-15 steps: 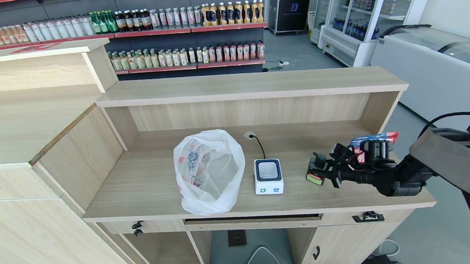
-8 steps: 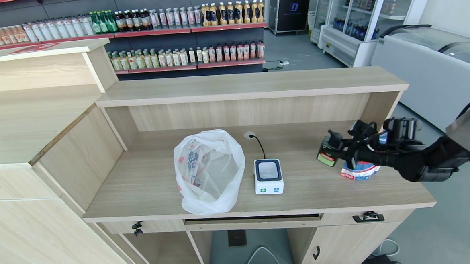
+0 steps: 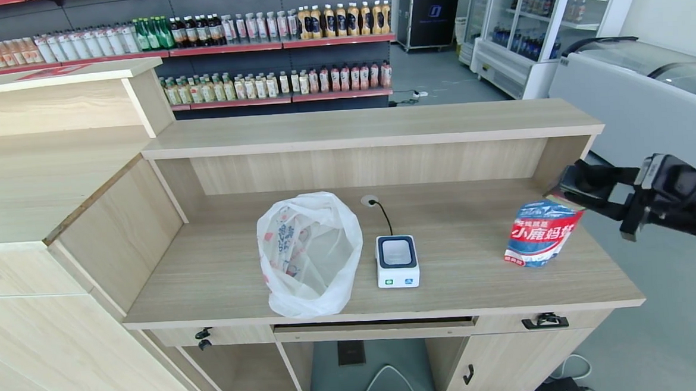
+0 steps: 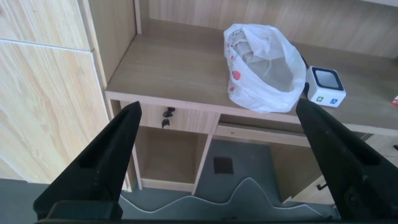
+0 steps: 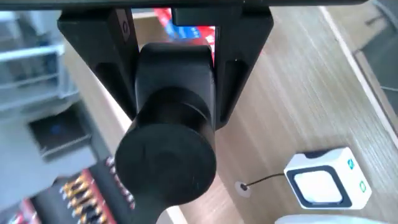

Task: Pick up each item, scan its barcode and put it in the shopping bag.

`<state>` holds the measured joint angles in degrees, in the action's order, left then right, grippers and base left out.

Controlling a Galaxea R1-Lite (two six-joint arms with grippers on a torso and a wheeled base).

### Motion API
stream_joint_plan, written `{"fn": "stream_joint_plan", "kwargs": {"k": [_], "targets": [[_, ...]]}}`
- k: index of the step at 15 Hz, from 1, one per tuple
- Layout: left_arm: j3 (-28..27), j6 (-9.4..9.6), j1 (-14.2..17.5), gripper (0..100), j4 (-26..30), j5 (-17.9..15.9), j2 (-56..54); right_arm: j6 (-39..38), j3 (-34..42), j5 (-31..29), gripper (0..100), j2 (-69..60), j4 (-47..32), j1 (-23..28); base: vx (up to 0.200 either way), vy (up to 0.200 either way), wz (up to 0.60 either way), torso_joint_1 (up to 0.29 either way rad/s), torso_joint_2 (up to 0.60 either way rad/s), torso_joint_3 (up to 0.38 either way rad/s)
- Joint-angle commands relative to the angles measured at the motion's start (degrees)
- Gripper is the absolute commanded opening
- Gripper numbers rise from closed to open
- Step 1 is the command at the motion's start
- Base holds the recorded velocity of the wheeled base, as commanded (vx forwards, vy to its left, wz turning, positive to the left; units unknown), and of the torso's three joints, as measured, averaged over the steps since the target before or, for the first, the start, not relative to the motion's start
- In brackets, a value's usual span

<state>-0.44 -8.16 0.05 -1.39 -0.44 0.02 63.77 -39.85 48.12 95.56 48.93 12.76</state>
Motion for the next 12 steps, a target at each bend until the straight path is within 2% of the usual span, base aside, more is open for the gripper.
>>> {"fn": "stream_joint_plan", "kwargs": {"k": [1, 3, 4, 5, 8, 11, 12], "targets": [[0.0, -0.02, 0.0, 100, 0.0, 0.0, 0.0, 17.9, 4.2, 6.0, 0, -10.2, -3.1, -5.8, 0.000, 0.000, 0.00, 0.000, 0.00, 0.000], [0.0, -0.02, 0.0, 100, 0.0, 0.0, 0.0, 35.8, 3.6, 5.9, 0, -11.0, -4.5, -12.9, 0.000, 0.000, 0.00, 0.000, 0.00, 0.000], [0.0, -0.02, 0.0, 100, 0.0, 0.0, 0.0, 42.3, 3.6, 5.8, 0, -11.2, -4.4, -16.0, 0.000, 0.000, 0.00, 0.000, 0.00, 0.000], [0.0, -0.02, 0.0, 100, 0.0, 0.0, 0.0, 52.8, 3.6, 5.8, 0, -11.9, -4.5, -21.3, 0.000, 0.000, 0.00, 0.000, 0.00, 0.000], [0.0, -0.02, 0.0, 100, 0.0, 0.0, 0.0, 71.7, 4.3, 5.3, 0, -13.4, -4.5, -32.1, 0.000, 0.000, 0.00, 0.000, 0.00, 0.000], [0.0, -0.02, 0.0, 100, 0.0, 0.0, 0.0, 80.5, 6.4, 4.8, 0, -13.3, -4.6, -37.8, 0.000, 0.000, 0.00, 0.000, 0.00, 0.000], [0.0, -0.02, 0.0, 100, 0.0, 0.0, 0.0, 82.3, 6.7, 4.4, 0, -13.6, -4.7, -41.2, 0.000, 0.000, 0.00, 0.000, 0.00, 0.000]]}}
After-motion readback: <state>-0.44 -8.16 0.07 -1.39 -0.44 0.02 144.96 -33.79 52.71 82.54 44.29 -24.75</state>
